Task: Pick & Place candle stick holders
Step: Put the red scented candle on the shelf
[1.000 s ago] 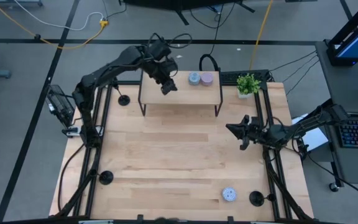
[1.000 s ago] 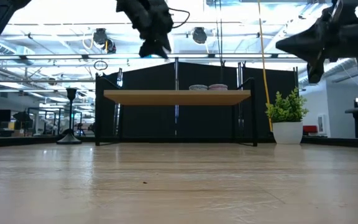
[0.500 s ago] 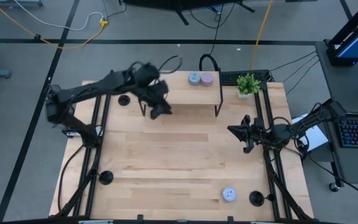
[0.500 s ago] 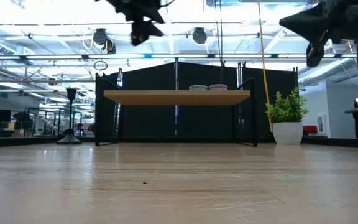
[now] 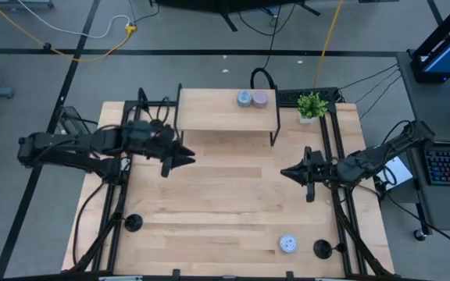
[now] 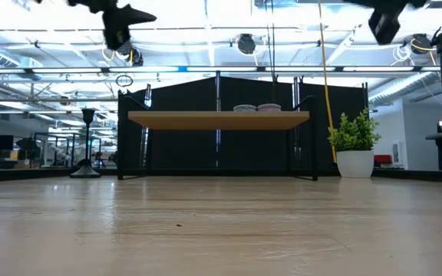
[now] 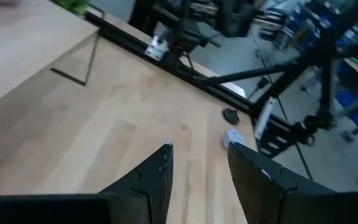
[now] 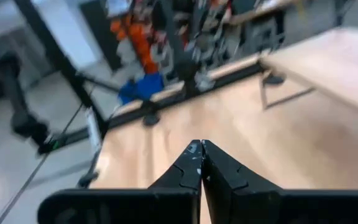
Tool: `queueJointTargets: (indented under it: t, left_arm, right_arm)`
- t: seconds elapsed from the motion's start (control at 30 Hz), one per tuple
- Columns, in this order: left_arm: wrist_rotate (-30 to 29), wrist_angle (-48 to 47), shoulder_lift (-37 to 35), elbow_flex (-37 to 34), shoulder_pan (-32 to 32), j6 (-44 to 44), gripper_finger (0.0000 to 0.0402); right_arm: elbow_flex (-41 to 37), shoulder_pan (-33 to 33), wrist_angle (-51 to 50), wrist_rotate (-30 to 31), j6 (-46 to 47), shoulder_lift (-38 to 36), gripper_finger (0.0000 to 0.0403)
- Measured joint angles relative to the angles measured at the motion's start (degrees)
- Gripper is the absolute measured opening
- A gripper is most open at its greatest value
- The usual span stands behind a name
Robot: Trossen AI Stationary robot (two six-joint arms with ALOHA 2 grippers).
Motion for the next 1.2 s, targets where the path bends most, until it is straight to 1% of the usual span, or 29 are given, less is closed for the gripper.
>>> queueJointTargets:
  t: [0.17, 0.27, 0.43, 0.63, 0.7, 0.87, 0.93, 1.03, 1.2]
  left_arm:
    - [-9.05, 1.19, -3.83, -5.09, -5.37, -2.79, 0.0159]
    - [-12.50, 1.29, -4.79, -6.50, -7.51, -3.07, 0.0159]
    - [-15.94, 1.24, -4.94, -7.83, -10.00, -4.59, 0.0159]
    - [-16.53, 1.23, -4.94, -7.88, -12.19, -5.44, 0.0159]
    - [-16.02, 1.16, -4.94, -7.88, -12.79, -4.87, 0.0159]
    - [-14.66, -1.17, -4.91, -7.88, -13.81, -5.06, 0.0159]
    - [-13.52, -1.45, -4.91, -7.88, -14.23, -6.52, 0.0159]
    - [-12.52, -1.42, -4.91, -7.88, -14.90, -6.68, 0.0159]
    - [-12.56, 0.16, -4.91, -7.88, -15.93, -3.19, 0.0159]
  right_arm:
    - [10.76, 1.62, -15.43, -7.71, 7.00, 5.46, 0.0000]
    - [16.74, 2.54, -24.18, -13.47, 11.13, 9.38, 0.0000]
    - [25.44, 5.75, -34.33, -23.04, 15.82, 16.82, 0.0000]
    - [32.06, 13.03, -40.05, -32.18, 19.86, 26.58, 0.0000]
    - [33.29, 15.38, -41.83, -33.68, 19.71, 29.63, 0.0000]
    - [35.44, 19.98, -47.16, -33.68, 17.48, 35.76, 0.0000]
    - [35.48, 21.29, -48.13, -33.68, 15.51, 37.43, 0.0000]
    - [35.50, 22.33, -48.20, -33.69, 9.81, 39.57, 0.0000]
    - [35.51, 22.57, -47.02, -33.66, -0.94, 41.35, 0.0000]
